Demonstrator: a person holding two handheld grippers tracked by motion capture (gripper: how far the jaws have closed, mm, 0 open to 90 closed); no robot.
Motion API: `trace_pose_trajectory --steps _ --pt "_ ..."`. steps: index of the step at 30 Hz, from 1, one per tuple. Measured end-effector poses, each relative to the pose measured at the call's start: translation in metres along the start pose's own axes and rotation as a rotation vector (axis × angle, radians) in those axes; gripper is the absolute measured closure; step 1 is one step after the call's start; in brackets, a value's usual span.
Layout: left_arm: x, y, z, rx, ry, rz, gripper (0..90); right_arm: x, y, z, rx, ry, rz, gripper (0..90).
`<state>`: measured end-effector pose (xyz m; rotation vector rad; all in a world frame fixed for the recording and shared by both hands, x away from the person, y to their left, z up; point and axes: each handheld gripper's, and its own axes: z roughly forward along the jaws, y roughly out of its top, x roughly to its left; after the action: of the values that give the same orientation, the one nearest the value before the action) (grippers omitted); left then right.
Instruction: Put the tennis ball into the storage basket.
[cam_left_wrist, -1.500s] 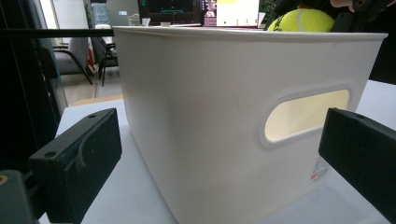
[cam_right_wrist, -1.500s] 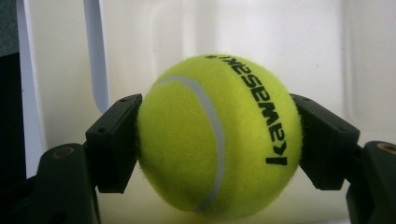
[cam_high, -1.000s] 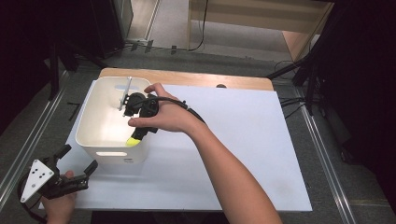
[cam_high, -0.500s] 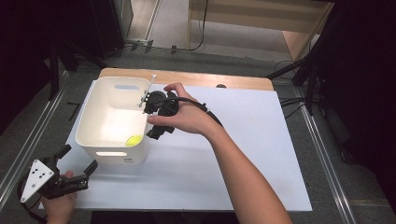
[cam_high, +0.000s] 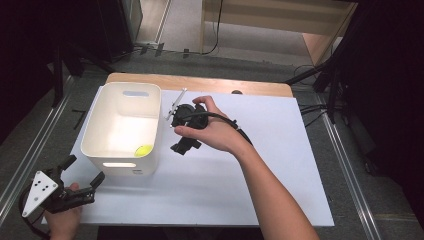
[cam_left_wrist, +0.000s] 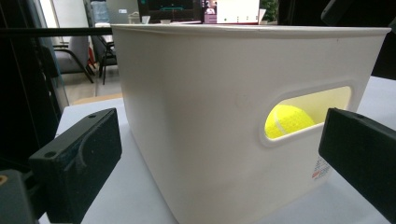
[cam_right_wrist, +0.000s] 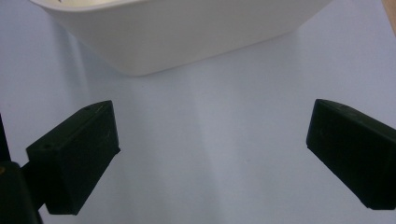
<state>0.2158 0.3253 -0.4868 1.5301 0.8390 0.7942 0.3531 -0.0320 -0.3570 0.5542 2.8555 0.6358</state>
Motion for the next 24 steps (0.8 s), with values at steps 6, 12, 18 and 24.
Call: trace_pose_trajectory --steps 6,12,18,24 --pt "0.0 0.0 0.0 0.002 0.002 0.002 0.0 -0.001 -0.019 -0.002 -0.006 -0.012 0.028 1.3" --pt "0.0 0.0 0.0 0.004 0.001 0.003 0.0 -0.004 -0.04 -0.003 -0.005 -0.027 0.078 1.3" --pt "0.0 0.0 0.0 0.003 -0.001 0.0 0.0 -0.005 -0.062 -0.001 -0.017 -0.031 0.109 1.3" --pt "0.0 0.0 0.0 -0.001 -0.004 -0.001 0.0 -0.006 -0.08 0.0 -0.034 -0.043 0.136 1.3"
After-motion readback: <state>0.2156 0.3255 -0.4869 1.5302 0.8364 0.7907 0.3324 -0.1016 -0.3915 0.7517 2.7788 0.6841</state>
